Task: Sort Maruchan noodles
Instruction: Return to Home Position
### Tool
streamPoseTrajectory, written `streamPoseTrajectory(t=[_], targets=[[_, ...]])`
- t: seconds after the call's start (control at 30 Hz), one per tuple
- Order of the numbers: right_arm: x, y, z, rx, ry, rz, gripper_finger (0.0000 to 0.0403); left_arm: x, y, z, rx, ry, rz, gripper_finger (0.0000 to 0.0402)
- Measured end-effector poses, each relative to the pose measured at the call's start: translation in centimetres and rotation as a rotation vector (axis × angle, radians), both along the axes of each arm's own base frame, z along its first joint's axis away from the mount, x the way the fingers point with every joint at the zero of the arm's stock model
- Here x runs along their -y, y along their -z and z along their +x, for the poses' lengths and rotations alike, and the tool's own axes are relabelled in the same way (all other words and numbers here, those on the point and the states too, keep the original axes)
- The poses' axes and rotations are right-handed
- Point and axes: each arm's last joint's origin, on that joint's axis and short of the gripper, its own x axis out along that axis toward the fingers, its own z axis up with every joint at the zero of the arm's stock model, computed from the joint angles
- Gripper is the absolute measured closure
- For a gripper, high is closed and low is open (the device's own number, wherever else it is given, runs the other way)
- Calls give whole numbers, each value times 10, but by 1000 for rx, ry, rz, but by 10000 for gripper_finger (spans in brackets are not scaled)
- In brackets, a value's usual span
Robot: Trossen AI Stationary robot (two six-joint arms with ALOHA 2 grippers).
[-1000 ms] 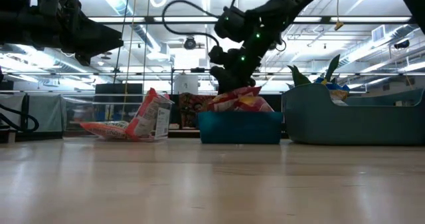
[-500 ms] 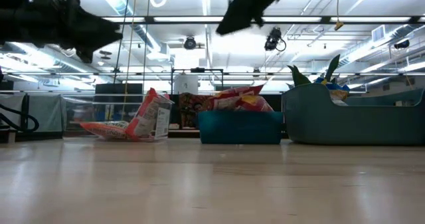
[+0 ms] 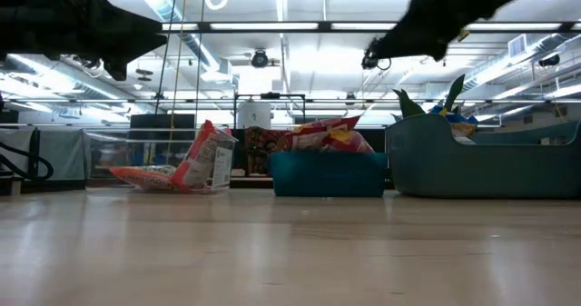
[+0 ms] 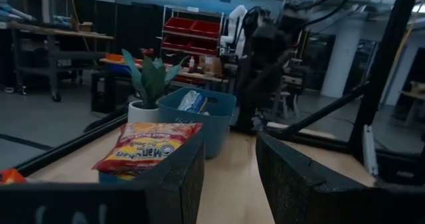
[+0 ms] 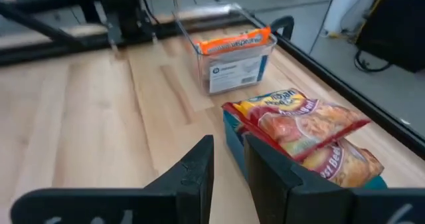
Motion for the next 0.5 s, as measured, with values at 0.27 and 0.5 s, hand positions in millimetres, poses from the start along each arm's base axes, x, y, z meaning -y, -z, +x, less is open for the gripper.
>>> streamPoseTrajectory(t=[0.27,0.5], targets=[[20,30,-50,265,-147,65,320,3,-3,-1,31,-9,-22,260],[34,52,-80,407,-191,19,336,2,-2,-2,25,-66,-45,260]])
